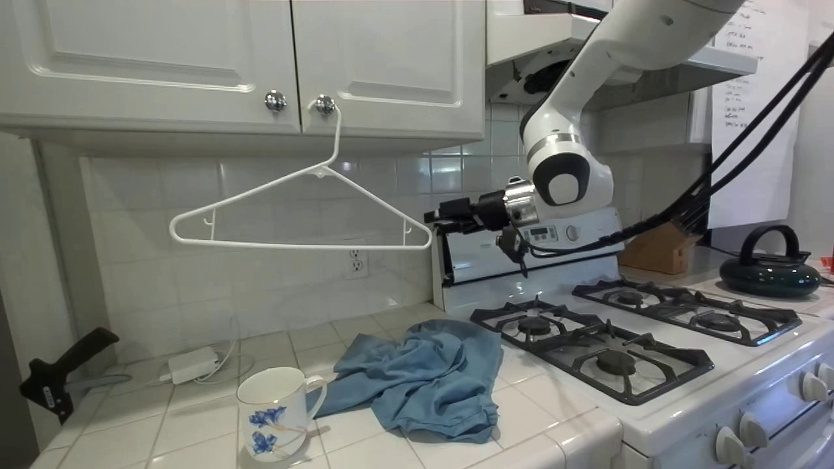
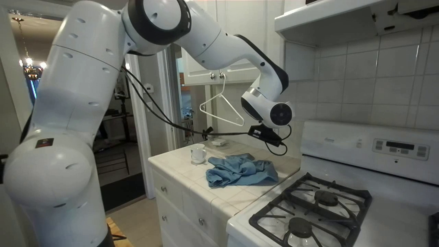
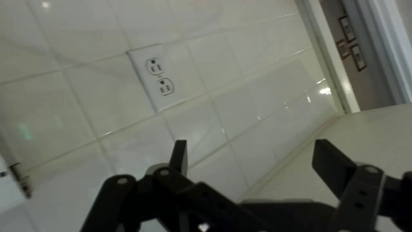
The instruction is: Put the clothing hanger on the job of the cupboard
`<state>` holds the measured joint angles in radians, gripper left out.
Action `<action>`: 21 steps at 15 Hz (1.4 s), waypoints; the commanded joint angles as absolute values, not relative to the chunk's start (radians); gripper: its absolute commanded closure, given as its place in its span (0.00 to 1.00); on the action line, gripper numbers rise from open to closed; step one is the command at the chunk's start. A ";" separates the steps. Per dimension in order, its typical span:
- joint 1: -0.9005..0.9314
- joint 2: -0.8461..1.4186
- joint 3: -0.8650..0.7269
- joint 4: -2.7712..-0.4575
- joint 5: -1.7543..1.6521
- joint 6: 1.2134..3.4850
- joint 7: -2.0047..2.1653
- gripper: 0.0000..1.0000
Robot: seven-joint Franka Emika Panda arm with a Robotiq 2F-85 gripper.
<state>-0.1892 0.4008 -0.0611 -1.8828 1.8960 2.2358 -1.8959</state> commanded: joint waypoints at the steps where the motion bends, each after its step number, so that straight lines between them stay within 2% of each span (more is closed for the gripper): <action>1: -0.156 0.245 -0.115 -2.092 2.064 2.331 -2.035 0.00; 6: -0.096 0.063 -0.124 -2.288 2.077 2.533 -2.014 0.00; 10: -0.030 -0.103 -0.074 -2.404 2.045 2.888 -1.916 0.00; 13: 0.016 -0.190 0.017 -2.495 1.912 3.152 -1.692 0.00; 14: 0.035 -0.199 0.043 -2.556 1.873 3.139 -1.619 0.00; 15: 0.116 -0.213 -0.002 -2.597 1.825 3.107 -1.546 0.00; 18: 0.195 -0.255 -0.015 -2.691 1.608 2.993 -1.317 0.00; 21: 0.134 -0.275 0.035 -2.738 1.377 2.819 -1.116 0.00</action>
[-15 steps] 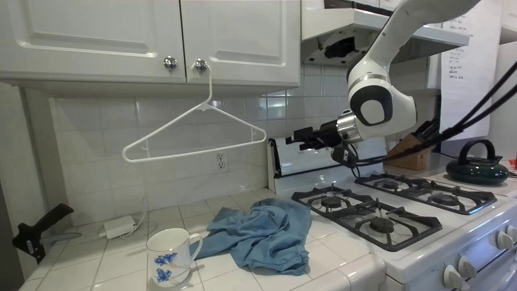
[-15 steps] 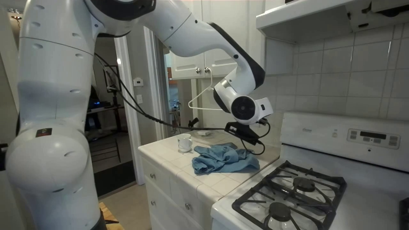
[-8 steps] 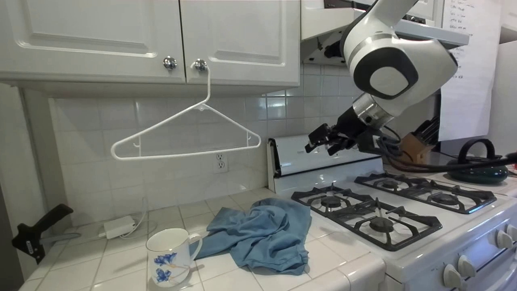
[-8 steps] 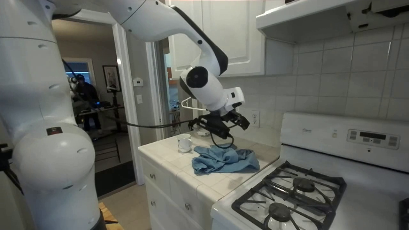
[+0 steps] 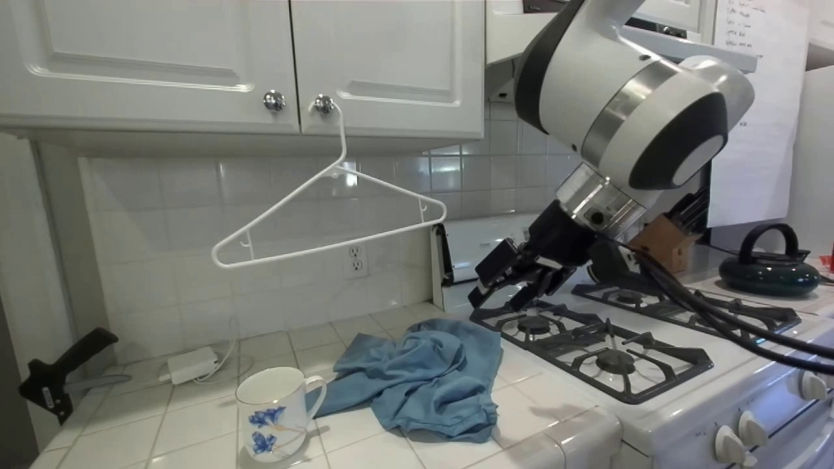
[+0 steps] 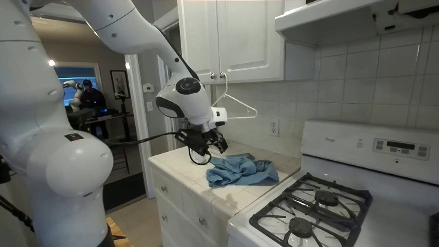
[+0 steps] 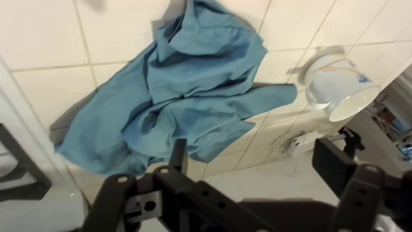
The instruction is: Put the clothing hanger on the job of the cupboard
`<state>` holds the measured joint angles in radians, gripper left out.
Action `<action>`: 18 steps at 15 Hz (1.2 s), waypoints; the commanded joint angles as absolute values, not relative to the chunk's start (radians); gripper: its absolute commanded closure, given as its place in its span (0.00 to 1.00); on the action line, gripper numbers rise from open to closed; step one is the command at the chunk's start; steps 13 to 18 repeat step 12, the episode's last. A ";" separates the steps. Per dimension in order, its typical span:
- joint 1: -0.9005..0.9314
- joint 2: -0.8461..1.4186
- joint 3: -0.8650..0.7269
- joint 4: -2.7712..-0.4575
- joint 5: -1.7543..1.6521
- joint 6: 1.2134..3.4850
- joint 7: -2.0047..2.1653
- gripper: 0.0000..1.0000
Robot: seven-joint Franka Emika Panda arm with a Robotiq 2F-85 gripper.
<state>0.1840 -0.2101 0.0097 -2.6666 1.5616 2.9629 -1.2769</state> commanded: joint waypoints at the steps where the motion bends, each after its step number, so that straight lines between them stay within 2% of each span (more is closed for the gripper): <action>1: 0.120 -0.285 0.028 -2.749 1.296 2.753 -1.059 0.00; 4: -0.014 -0.306 0.066 -2.749 1.055 2.524 -0.885 0.00; 5: 0.048 -0.331 -0.037 -2.733 0.976 2.436 -0.853 0.00; 6: 0.052 -0.262 0.013 -2.721 1.089 2.555 -0.934 0.00; 9: 0.044 -0.299 -0.037 -2.719 1.010 2.458 -0.893 0.00; 18: 0.047 -0.306 -0.037 -2.720 1.006 2.454 -0.887 0.00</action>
